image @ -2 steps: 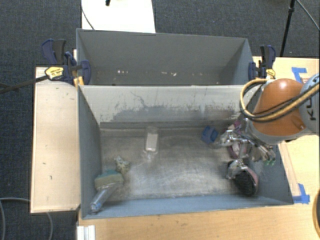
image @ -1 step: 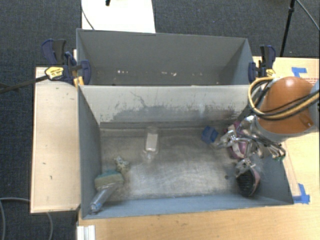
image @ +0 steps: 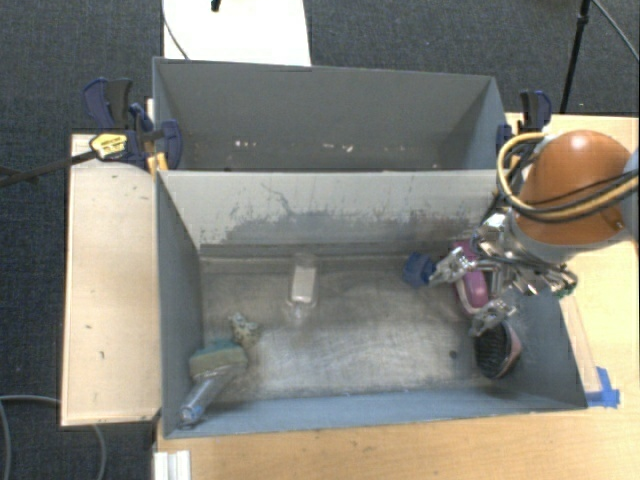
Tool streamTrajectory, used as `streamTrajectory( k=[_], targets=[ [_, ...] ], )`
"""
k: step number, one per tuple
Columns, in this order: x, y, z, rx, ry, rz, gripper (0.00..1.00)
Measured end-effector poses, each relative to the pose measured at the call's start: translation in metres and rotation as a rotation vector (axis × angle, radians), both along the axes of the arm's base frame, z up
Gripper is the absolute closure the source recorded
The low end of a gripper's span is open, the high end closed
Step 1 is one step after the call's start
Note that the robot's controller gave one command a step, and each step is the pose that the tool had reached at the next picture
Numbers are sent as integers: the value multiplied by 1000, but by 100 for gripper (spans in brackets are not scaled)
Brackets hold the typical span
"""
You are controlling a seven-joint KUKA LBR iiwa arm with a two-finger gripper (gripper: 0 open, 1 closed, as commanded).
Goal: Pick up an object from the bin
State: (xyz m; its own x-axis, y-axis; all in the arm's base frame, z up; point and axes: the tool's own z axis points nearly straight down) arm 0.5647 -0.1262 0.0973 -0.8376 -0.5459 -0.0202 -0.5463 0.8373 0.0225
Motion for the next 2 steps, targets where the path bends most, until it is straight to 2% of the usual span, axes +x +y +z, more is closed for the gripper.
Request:
streamTrajectory(
  k=[1, 2],
  targets=[
    [25, 73, 29, -25, -4, 12, 0],
    [28, 89, -13, -28, 2, 223, 0]
  ],
)
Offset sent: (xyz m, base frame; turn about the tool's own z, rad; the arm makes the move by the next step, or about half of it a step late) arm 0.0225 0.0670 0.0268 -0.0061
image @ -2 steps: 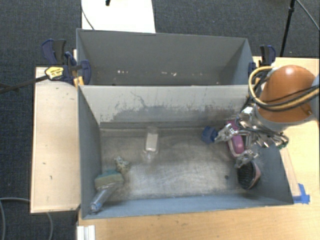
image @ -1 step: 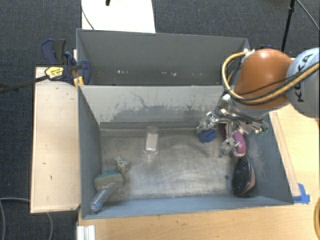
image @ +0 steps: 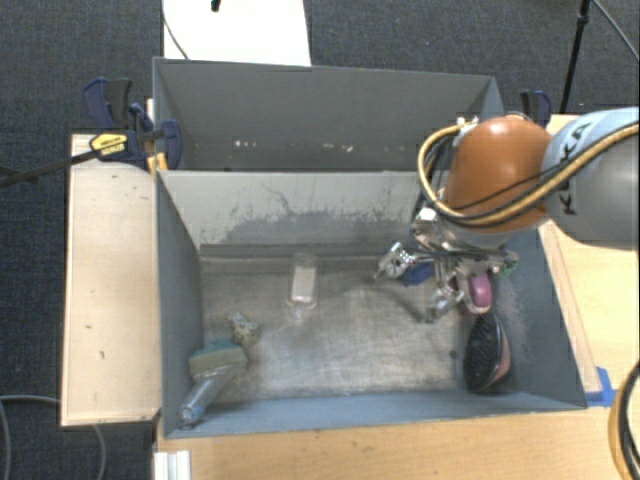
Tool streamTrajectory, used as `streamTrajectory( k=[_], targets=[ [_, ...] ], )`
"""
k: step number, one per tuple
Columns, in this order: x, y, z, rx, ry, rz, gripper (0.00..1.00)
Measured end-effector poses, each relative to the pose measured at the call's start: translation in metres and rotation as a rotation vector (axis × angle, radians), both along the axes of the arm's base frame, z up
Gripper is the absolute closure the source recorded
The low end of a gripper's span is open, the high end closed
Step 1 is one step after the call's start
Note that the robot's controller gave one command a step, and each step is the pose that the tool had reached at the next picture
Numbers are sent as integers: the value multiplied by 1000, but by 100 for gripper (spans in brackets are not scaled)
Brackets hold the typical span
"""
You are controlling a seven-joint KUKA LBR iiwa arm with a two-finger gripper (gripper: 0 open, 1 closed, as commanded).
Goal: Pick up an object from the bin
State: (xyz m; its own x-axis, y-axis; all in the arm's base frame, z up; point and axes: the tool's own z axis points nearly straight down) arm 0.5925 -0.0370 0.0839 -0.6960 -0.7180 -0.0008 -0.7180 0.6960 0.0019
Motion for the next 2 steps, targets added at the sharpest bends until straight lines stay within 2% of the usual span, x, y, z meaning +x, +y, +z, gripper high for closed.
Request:
streamTrajectory(
  k=[1, 2],
  targets=[
    [0, 77, 21, 3, -7, 87, 0],
    [-11, 109, -2, 0, -2, 260, 0]
  ],
)
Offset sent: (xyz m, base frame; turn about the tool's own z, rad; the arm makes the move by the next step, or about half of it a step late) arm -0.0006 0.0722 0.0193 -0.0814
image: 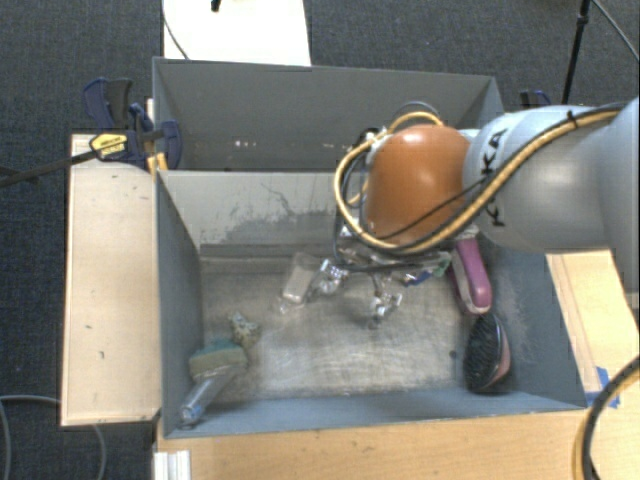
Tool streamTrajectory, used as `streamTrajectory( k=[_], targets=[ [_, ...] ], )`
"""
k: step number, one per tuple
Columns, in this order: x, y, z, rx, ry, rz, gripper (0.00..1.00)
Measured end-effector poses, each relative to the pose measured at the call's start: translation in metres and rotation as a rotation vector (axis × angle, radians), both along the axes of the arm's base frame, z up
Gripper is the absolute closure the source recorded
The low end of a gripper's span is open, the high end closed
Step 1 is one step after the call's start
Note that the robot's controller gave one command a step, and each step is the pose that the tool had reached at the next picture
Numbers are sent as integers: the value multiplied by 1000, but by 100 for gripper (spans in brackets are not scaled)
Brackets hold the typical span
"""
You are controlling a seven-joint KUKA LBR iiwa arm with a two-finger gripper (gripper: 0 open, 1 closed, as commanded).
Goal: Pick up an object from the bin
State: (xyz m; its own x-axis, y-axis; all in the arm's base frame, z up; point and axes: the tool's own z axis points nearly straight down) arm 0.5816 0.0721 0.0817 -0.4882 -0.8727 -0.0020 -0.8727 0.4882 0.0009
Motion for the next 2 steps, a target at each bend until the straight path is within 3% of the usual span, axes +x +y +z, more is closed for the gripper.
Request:
streamTrajectory(
  k=[1, 2],
  targets=[
    [8, 17, 11, 1, -5, 121, 0],
    [-17, 43, 14, 1, 0, 192, 0]
  ],
)
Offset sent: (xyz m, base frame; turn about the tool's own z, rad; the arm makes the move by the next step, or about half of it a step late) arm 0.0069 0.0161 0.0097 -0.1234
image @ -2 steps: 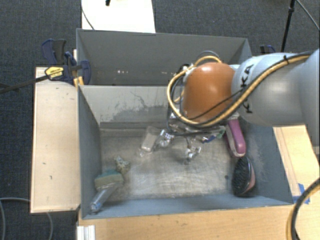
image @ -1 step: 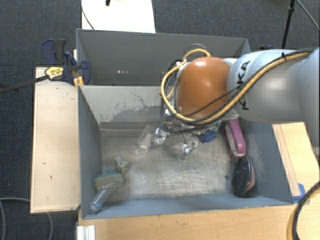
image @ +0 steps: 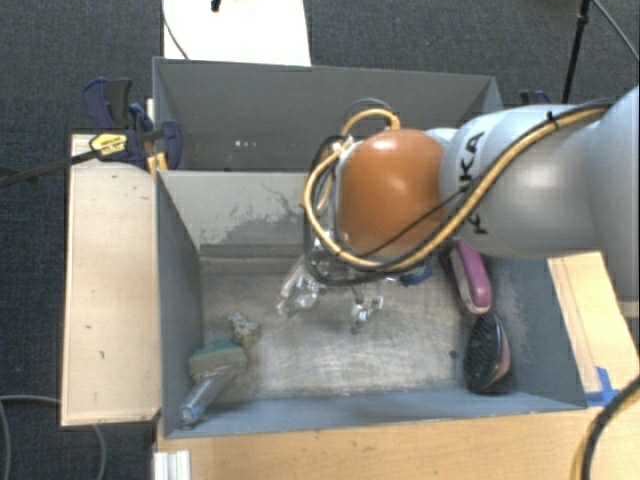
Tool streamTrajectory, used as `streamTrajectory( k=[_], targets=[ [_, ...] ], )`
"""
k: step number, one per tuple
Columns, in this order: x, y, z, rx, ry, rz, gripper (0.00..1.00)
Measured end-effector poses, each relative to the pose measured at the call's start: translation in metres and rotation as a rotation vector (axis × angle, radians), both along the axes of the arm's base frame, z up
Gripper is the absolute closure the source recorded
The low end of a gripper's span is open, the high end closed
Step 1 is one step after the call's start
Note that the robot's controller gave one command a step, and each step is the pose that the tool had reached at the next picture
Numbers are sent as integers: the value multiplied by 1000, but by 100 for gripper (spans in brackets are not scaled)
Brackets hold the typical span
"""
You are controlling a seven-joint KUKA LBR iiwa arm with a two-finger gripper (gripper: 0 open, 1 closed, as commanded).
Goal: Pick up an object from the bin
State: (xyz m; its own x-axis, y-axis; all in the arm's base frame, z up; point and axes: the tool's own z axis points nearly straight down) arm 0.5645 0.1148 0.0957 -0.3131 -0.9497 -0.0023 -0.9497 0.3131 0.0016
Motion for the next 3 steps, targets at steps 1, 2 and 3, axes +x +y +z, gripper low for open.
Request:
streamTrajectory(
  k=[1, 2, 3],
  targets=[
    [8, 87, 97, 6, -10, -136, 0],
    [13, 88, -15, -2, 5, -96, 0],
    [1, 138, -12, 2, -5, 145, 0]
  ],
)
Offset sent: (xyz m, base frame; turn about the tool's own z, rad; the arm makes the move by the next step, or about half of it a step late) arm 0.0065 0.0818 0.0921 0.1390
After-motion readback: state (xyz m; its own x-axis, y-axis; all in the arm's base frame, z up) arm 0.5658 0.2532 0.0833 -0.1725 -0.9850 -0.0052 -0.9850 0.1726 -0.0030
